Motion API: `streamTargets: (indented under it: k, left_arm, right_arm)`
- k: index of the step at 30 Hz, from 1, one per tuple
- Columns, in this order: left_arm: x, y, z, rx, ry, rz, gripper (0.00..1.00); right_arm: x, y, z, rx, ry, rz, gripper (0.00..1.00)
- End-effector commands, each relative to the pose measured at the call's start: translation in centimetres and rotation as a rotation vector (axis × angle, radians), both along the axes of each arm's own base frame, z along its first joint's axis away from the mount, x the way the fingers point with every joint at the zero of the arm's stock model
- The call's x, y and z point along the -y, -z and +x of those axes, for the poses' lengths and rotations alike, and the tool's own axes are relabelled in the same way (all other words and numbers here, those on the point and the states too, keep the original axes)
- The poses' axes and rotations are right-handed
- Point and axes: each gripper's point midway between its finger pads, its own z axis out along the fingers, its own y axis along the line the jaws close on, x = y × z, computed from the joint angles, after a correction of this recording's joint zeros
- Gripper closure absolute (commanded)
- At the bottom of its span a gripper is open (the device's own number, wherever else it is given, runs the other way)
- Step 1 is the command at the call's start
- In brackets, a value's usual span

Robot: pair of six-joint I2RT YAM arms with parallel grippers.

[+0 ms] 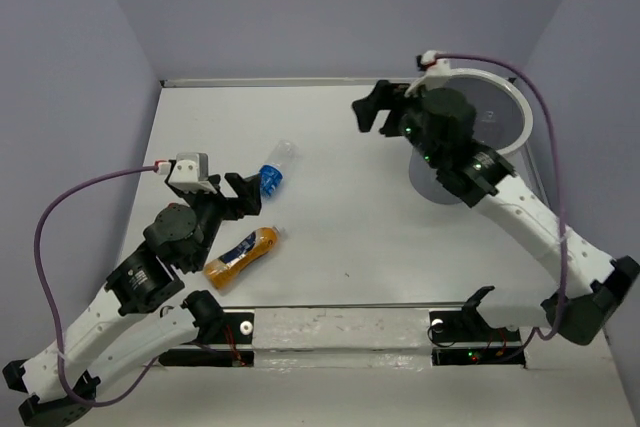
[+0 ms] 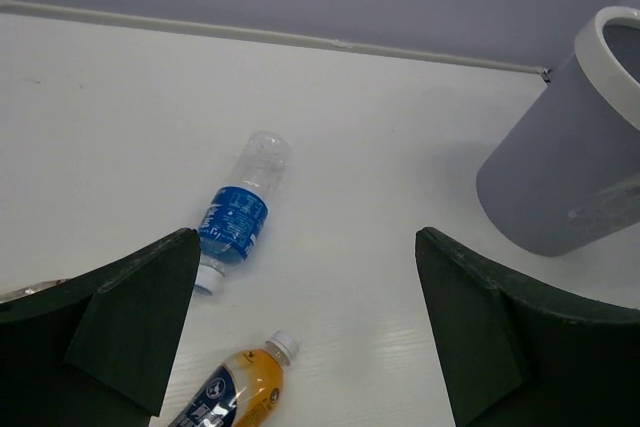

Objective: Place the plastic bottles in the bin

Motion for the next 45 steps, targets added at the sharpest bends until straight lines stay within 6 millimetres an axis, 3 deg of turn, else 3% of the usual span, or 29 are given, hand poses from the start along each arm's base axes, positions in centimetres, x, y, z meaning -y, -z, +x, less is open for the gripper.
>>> streamTargets:
  k: [1, 2, 3, 4, 5, 6, 9, 12, 15, 16, 22, 25, 26, 27, 28, 31, 33, 36, 39, 44, 45]
  left_arm:
    - [-2.8, -0.8, 0.2, 0.031, -0.140, -0.057, 0.01]
    - [-3.2, -0.8, 0.1, 0.033, -0.157, -0.063, 0.01]
    - [-3.8, -1.0, 0.0, 0.039, -0.184, -0.077, 0.01]
    - [-4.1, -1.0, 0.0, 0.040, -0.194, -0.079, 0.01]
    - [-4.2, -1.0, 0.0, 0.044, -0.198, -0.086, 0.01]
    - [-4.4, -1.1, -0.1, 0.046, -0.201, -0.088, 0.01]
    - [-4.2, -1.1, -0.1, 0.047, -0.196, -0.089, 0.01]
    - [-3.7, -0.8, 0.1, 0.036, -0.179, -0.069, 0.01]
    - [-3.2, -0.6, 0.2, 0.029, -0.159, -0.058, 0.01]
    - [-3.0, -0.6, 0.3, 0.030, -0.154, -0.057, 0.01]
    - [-1.8, -0.2, 0.5, 0.018, -0.108, -0.031, 0.01]
    - [-1.7, 0.0, 0.6, 0.012, -0.106, -0.022, 0.01]
    - [-1.7, 0.0, 0.6, 0.012, -0.104, -0.022, 0.01]
    - [-1.7, 0.0, 0.6, 0.012, -0.101, -0.023, 0.01]
    - [-1.6, 0.0, 0.6, 0.013, -0.101, -0.024, 0.01]
    - [-1.6, -0.1, 0.6, 0.013, -0.098, -0.025, 0.01]
    - [-1.5, 0.0, 0.6, 0.011, -0.094, -0.022, 0.01]
    - [-1.2, 0.1, 0.7, 0.009, -0.086, -0.018, 0.01]
    - [-1.1, 0.2, 0.7, 0.007, -0.081, -0.012, 0.01]
    - [-1.4, 0.2, 0.7, 0.010, -0.093, -0.012, 0.01]
    - [-1.5, 0.0, 0.6, 0.014, -0.095, -0.018, 0.01]
  right_arm:
    - [-10.0, 7.4, 0.4, -0.176, -0.144, 0.090, 0.07]
    - [-12.3, 10.7, 1.2, -0.231, -0.152, 0.061, 0.05]
    - [-13.2, 11.7, 2.2, -0.253, -0.129, 0.087, 0.04]
    - [-14.9, 14.1, 3.7, -0.300, -0.127, 0.077, 0.02]
    - [-15.2, 12.7, 3.8, -0.286, -0.131, 0.110, 0.02]
    - [-16.5, 15.9, 5.0, -0.344, -0.110, 0.101, 0.01]
    - [-18.7, 17.4, 6.9, -0.376, -0.101, 0.135, 0.00]
    - [-21.7, 23.3, 8.0, -0.510, -0.119, 0.146, 0.00]
    - [-23.1, 25.5, 8.3, -0.565, -0.126, 0.174, 0.00]
    - [-23.7, 27.3, 8.2, -0.598, -0.141, 0.167, 0.00]
    - [-26.3, 28.8, 8.2, -0.623, -0.228, 0.249, 0.00]
    - [-27.1, 30.6, 8.6, -0.653, -0.228, 0.256, 0.00]
    - [-27.3, 30.1, 8.7, -0.648, -0.229, 0.267, 0.00]
    - [-27.5, 31.2, 8.9, -0.666, -0.220, 0.268, 0.00]
    - [-27.8, 30.9, 9.3, -0.660, -0.215, 0.279, 0.03]
    - [-28.0, 32.7, 9.7, -0.689, -0.184, 0.293, 0.07]
    - [-27.9, 33.1, 10.4, -0.703, -0.161, 0.325, 0.17]
    - [-27.2, 32.4, 11.7, -0.699, -0.117, 0.378, 0.33]
    - [-26.6, 29.0, 13.0, -0.625, -0.104, 0.417, 0.45]
    - [-25.2, 17.9, 13.6, -0.375, -0.148, 0.430, 0.50]
    - [-24.0, 13.3, 13.0, -0.276, -0.168, 0.397, 0.50]
